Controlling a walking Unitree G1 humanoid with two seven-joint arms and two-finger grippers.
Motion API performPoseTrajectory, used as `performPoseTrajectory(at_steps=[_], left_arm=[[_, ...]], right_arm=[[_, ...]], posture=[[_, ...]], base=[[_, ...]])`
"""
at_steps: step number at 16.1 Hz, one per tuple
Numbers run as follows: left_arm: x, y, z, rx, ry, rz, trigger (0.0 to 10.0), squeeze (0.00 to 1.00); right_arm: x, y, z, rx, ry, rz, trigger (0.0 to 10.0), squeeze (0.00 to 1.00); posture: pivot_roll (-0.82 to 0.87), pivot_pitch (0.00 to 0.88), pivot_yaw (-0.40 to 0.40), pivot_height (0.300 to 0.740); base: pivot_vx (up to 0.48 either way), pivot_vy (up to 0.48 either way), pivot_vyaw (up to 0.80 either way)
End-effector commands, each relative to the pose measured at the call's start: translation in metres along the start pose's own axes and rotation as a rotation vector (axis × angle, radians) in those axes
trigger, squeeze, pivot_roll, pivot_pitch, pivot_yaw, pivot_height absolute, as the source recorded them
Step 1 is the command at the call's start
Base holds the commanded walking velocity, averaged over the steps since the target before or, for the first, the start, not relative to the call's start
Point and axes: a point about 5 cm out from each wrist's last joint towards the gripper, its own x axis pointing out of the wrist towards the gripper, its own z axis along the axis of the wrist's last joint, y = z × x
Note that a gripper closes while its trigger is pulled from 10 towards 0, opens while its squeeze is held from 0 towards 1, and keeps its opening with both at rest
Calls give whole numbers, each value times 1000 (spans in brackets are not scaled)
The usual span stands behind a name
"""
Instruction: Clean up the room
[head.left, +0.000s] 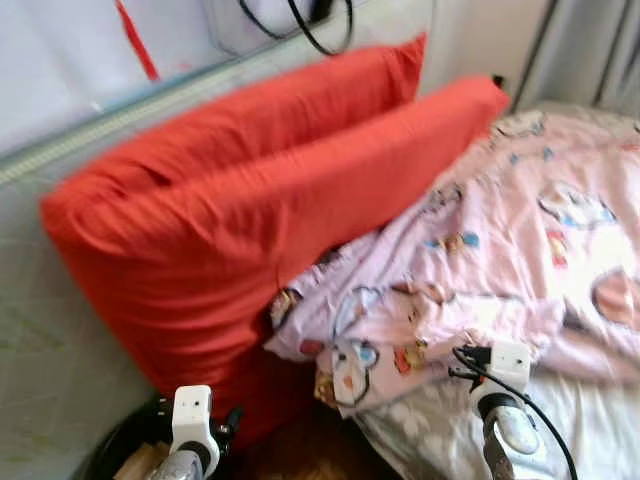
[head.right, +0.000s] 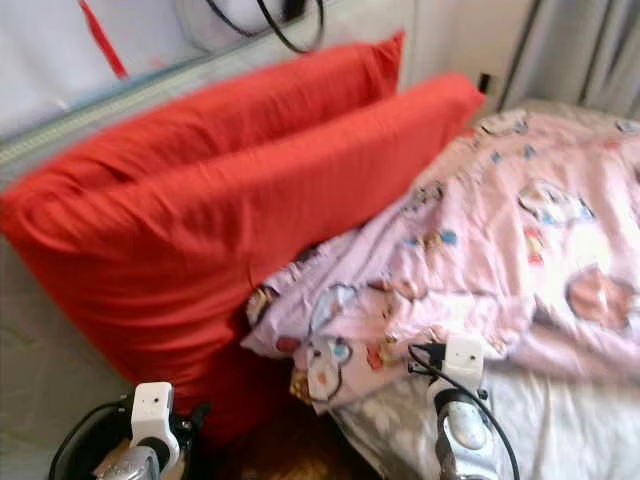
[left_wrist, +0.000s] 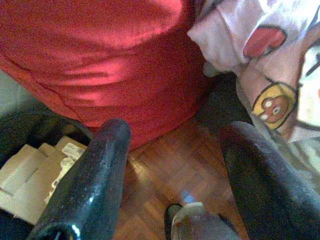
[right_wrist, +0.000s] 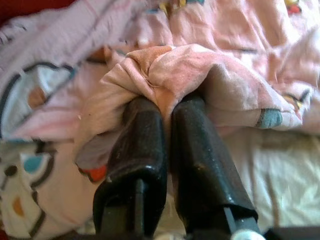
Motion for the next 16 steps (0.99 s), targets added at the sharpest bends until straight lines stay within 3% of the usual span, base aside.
performPoseTrajectory(at_steps=[1,3,4,5,6,9,16], left_arm=[[-2,3,-6,5,31,11,10000,0],[-3,4,-11,5,62,28,10000,0],[-5,5,-17,18,103,39,10000,0],[-6,6,-21,14,127,51,10000,0],[-8,8,-25,14,147,62,10000,0],[-12,12,-32,11,183,83,10000,0],[-11,9,-32,-4,180,68,10000,0]], right_arm=[[-1,1,2,11,-20,-4,10000,0],[1,-6,5,-16,-16,-46,10000,0],[1,-20,3,0,27,-156,10000,0],[1,-25,4,50,26,-192,10000,0],[2,-25,5,54,22,-191,10000,0],[5,-5,11,32,-27,-69,10000,0],[5,-9,14,60,-51,-125,10000,0]], posture=[[-3,0,46,740],[12,0,32,740],[19,0,28,740],[18,0,30,740],[20,0,31,740],[14,0,39,740],[17,0,55,740]], base=[[0,0,0],[0,0,0],[0,0,0],[0,0,0],[0,0,0],[0,0,0],[0,0,0]])
